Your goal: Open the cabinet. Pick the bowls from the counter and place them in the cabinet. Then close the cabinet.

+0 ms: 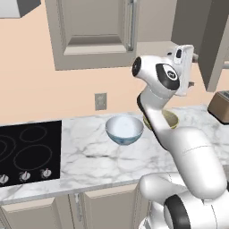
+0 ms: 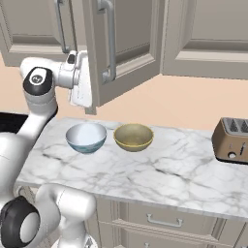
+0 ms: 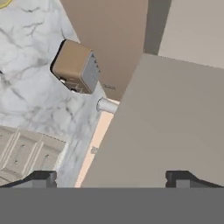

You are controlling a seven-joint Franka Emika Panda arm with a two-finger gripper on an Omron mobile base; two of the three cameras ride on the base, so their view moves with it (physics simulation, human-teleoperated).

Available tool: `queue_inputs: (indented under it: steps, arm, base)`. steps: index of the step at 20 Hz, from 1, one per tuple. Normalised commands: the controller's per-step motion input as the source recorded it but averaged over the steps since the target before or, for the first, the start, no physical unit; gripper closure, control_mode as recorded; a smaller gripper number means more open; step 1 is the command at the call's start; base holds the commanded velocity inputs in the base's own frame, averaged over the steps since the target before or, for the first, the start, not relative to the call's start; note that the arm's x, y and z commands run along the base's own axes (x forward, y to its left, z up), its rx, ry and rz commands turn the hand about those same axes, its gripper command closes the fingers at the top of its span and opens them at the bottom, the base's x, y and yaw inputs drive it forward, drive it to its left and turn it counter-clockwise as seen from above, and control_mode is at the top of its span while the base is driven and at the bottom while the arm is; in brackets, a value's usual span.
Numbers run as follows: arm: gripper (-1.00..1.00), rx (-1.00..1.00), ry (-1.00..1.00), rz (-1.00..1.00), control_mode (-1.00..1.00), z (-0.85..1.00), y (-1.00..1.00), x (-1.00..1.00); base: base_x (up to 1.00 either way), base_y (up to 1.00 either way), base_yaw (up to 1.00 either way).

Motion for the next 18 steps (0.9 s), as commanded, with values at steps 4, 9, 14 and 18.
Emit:
queue_inputs:
  steps: [4, 9, 14, 18]
  arm:
    - [-1.0, 0.0, 0.24, -0.26, -1.0, 0.0, -1.0, -0.06]
    - [-1.0, 0.0, 0.14, -0.28, -1.0, 0.0, -1.0, -0.45]
    - [-1.0, 0.0, -0.01, -0.17, -1.0, -0.01, -0.74, -0.6]
    - [-1.0, 0.13, -0.41, -0.01, -1.0, 0.0, 0.31, -0.44]
  base:
    - [0.0, 0.0, 0.0]
    - [0.0, 0.0, 0.0]
    - [0.0, 0.0, 0.0]
    - [0.0, 0.0, 0.0]
